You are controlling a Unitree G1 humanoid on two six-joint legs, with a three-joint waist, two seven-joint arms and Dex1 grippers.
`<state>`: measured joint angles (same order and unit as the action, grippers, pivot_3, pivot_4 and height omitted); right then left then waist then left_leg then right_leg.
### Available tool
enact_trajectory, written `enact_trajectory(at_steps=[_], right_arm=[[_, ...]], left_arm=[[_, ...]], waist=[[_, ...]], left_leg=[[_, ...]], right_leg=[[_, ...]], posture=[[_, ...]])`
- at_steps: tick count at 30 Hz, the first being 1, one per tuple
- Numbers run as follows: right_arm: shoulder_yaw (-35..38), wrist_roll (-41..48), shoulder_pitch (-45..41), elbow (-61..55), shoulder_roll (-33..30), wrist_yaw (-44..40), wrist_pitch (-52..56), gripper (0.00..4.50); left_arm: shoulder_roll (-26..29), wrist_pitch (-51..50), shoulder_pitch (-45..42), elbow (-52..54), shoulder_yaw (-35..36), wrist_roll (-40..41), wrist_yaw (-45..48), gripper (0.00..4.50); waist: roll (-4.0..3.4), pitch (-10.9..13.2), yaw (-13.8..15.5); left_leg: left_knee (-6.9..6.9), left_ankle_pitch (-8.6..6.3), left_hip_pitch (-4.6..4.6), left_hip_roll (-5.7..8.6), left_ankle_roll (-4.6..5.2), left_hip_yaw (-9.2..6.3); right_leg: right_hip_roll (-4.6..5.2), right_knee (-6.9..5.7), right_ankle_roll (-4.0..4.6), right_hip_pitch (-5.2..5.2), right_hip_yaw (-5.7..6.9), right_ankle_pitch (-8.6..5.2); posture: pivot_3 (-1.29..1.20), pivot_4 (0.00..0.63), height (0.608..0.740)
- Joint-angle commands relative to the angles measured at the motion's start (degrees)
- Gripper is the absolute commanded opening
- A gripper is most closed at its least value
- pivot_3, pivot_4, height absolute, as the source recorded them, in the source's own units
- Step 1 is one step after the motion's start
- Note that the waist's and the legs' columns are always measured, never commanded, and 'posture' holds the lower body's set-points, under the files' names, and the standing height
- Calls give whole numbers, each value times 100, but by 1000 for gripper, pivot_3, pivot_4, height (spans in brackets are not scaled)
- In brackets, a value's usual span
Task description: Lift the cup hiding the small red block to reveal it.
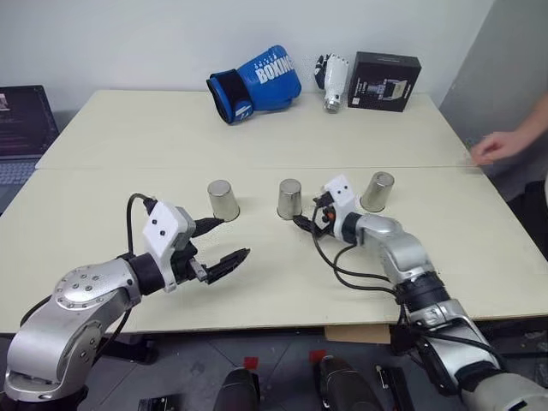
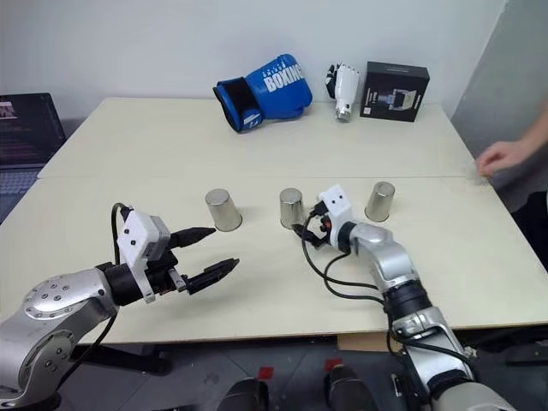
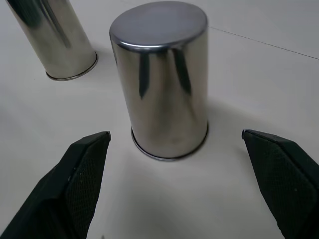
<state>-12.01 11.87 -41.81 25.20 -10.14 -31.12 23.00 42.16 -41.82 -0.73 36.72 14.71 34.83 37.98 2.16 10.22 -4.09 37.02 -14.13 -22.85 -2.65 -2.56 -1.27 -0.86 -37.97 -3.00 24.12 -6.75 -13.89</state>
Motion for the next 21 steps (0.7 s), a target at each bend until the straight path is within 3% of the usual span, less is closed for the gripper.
enact_trajectory(at_steps=[1,8,15,21], right_arm=[[132,-165,-441,665,317,17,-617,4500],[323,-414,-868,1690,700,248,-1451,4500],[515,-250,-751,1100,792,112,-1573,2773],[1009,106,-667,-98,577,310,-763,2689]], left_arm=[[-2,-36,105,371,21,65,-143,4463],[25,-144,135,454,106,209,-298,4463],[50,-291,-172,315,106,356,-398,4500],[160,-235,-167,155,175,356,-279,4500]], waist=[[0,0,-23],[-1,1,-73],[-3,2,-90],[-4,3,-84]], left_leg=[[-1,0,-1,0,0,0],[2,1,2,0,0,-8],[2,1,2,0,0,-12],[-2,0,-1,-1,0,-16]], right_leg=[[0,0,0,0,0,0],[-1,-6,0,-2,7,0],[-2,-7,0,-2,10,0],[-1,-6,2,-1,14,-2]], posture=[[0,150,740],[0,150,740],[0,150,740],[0,150,740]])
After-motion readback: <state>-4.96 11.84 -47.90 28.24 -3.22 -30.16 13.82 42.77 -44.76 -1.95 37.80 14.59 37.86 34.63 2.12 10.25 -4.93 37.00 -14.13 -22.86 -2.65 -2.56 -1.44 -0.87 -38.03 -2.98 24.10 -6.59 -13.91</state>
